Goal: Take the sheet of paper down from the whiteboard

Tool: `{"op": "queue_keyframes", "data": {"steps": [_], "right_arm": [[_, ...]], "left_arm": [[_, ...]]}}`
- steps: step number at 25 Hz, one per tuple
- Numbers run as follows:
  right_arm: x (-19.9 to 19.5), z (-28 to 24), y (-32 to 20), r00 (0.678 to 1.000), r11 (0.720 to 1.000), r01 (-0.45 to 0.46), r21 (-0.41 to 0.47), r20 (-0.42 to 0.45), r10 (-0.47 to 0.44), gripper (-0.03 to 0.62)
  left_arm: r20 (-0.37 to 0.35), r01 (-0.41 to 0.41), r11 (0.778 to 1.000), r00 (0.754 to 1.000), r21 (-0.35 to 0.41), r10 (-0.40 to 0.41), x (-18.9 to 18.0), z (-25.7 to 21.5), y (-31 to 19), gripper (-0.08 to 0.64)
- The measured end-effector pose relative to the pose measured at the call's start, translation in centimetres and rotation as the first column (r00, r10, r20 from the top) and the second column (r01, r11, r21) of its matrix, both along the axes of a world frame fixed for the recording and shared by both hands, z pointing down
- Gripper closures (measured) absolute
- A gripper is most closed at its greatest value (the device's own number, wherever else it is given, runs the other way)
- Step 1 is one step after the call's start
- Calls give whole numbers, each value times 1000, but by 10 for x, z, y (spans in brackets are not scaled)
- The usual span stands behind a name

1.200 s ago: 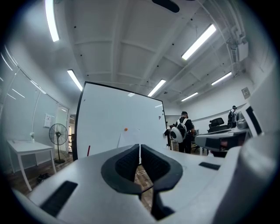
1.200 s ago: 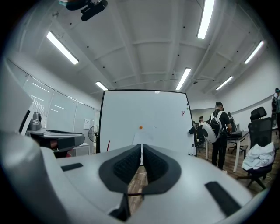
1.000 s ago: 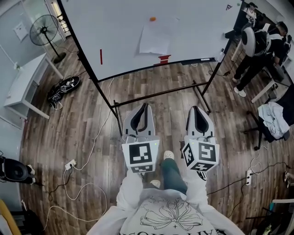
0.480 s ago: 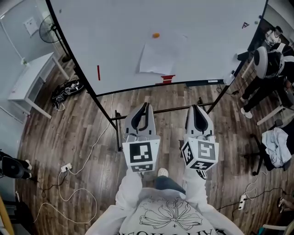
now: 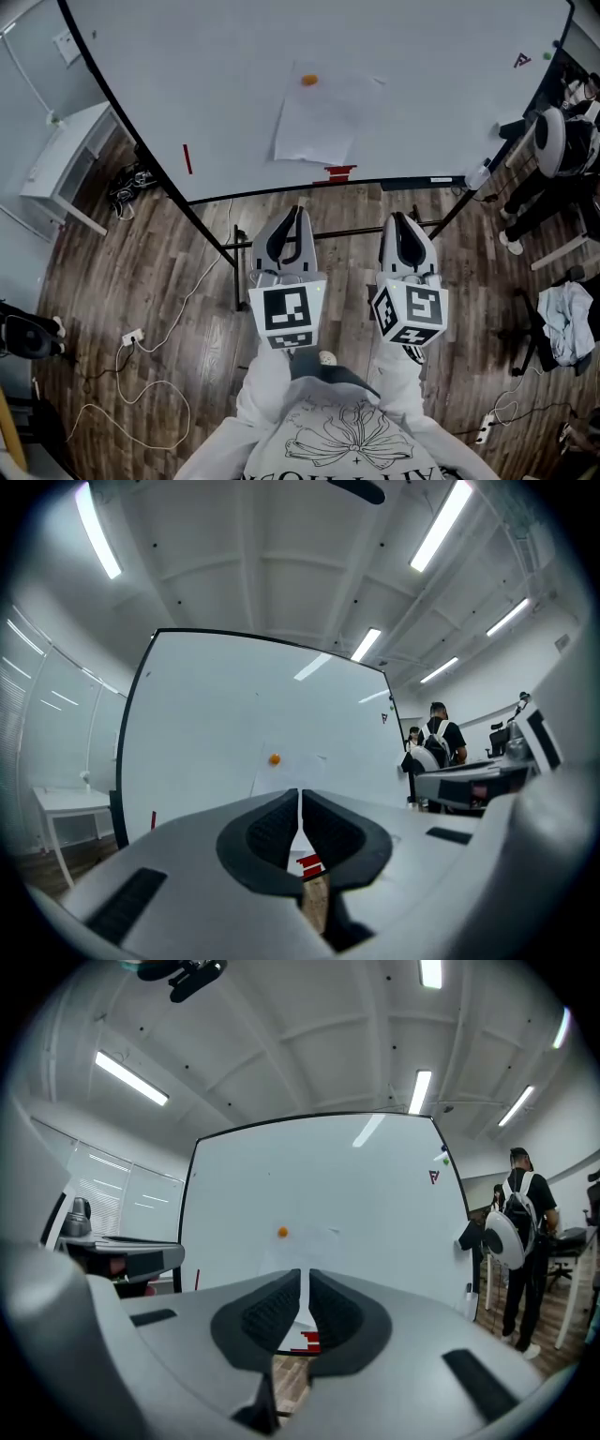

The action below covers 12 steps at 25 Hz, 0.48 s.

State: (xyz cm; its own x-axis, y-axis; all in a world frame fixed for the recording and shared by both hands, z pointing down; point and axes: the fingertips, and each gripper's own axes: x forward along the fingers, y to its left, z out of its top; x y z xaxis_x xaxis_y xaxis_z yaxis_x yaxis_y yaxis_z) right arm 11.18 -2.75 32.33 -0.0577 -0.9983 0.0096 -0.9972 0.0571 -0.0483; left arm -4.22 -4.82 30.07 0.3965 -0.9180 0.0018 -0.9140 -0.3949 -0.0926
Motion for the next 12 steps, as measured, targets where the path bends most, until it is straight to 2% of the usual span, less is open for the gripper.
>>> {"op": "queue_keyframes", "data": {"steps": [12], "right_arm": [[18, 16, -98, 1000, 999, 19, -28, -3, -19, 514]], "left_arm": [[9, 14, 1000, 1000, -1, -14, 15, 8, -98, 546]]}}
